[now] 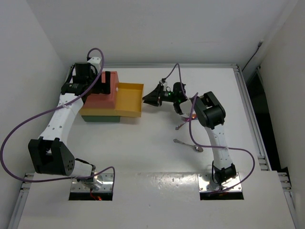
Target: Sort the eating utensils into containers
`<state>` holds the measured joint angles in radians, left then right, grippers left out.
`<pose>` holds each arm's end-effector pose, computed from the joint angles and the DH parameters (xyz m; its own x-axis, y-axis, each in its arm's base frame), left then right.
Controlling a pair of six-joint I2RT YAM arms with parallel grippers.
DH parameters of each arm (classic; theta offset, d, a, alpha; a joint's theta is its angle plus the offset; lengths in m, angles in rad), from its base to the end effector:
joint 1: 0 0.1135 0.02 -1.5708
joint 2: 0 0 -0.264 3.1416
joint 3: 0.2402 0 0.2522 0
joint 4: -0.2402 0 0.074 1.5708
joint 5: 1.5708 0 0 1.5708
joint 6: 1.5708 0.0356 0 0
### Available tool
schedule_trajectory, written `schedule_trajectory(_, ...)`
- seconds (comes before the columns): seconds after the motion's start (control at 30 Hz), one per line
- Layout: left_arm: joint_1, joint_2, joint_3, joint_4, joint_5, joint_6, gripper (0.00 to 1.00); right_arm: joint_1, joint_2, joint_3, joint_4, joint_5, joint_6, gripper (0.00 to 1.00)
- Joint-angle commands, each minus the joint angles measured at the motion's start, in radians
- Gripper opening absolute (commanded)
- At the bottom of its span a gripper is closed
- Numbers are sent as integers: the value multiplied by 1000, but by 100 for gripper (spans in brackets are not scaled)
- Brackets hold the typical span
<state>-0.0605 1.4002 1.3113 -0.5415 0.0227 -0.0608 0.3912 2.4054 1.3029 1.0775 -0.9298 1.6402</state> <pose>0.3124 -0.0197 0.3471 -0.5921 -0.0250 -0.8055 0.0429 0.9971 -0.0624 0.4282 0.2075 0.0969 -0.9648 0.2474 0.0893 0.0902 -0.0076 0.9959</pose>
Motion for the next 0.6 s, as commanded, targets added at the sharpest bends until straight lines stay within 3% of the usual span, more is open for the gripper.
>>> schedule_trajectory(0.0, -15, 22, -35, -135, 14, -8, 100, -2, -35, 38, 16, -30, -45, 37)
schedule_trajectory(0.17, -15, 22, -35, -135, 14, -17, 100, -2, -14, 85, -27, -40, -65, 46)
schedule_trajectory(0.33, -15, 22, -35, -135, 14, -17, 100, -11, -50, 84, -79, -60, -118, 47)
schedule_trajectory(0.47, -15, 13, -35, -135, 14, -17, 100, -35, -139, 42, -386, -60, -374, 49)
schedule_trajectory(0.57, -15, 13, -35, -126, 14, -17, 100, -58, -166, 30, -503, -60, -453, 51)
